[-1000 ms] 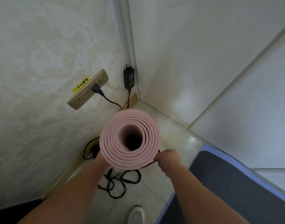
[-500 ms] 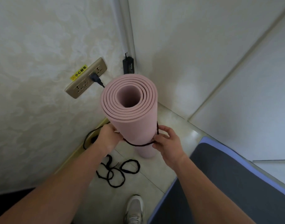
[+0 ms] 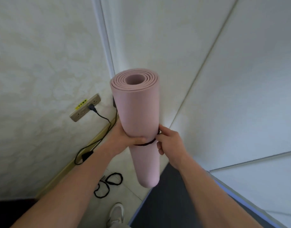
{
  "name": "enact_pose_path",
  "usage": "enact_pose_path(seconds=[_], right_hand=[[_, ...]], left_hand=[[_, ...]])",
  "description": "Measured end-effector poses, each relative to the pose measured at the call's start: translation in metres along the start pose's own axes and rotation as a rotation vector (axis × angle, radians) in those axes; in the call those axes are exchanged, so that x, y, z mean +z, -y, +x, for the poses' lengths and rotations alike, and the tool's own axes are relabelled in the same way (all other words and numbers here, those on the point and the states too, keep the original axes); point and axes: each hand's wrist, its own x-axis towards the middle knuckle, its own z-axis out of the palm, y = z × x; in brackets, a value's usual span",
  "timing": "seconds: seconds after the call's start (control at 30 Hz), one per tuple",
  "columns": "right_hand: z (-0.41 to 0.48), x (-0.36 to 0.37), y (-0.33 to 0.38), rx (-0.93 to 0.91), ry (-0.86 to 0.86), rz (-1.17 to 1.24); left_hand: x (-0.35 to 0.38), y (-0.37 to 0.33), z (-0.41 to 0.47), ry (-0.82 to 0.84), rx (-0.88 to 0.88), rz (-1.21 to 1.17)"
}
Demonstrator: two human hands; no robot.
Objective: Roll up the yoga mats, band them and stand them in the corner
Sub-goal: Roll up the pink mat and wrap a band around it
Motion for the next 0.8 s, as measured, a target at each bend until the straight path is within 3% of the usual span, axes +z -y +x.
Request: enact_pose_path(seconds=[0.13,0.23,0.4,0.57,0.8], right_hand=[[-0.078,-0.052,0.071,-0.144,0.040,-0.120],[-0.134,-0.098,0.079,-0.068,0.113,-0.250],[-0.201,-0.129,0.076,-0.006,0.299,-0.372],[-0.250,-0.114,0.120,-0.140,0.314,-0.403],[-0.314,-0.102,0.149,-0.320,0.135,-0.267]], left_hand=[[0.042,-0.088,-0.037,-0.106,0.091,-0.155],[0.058,-0.149,-0.066,-0.254,0.054,-0.342],[0.067,-0.223,-0.115,-0.333,-0.016,-0.652],[0.076,-0.271,-0.163,-0.211,0.010,-0.698],[0.108,-0.299,-0.227,-0.270,0.056,-0.508]])
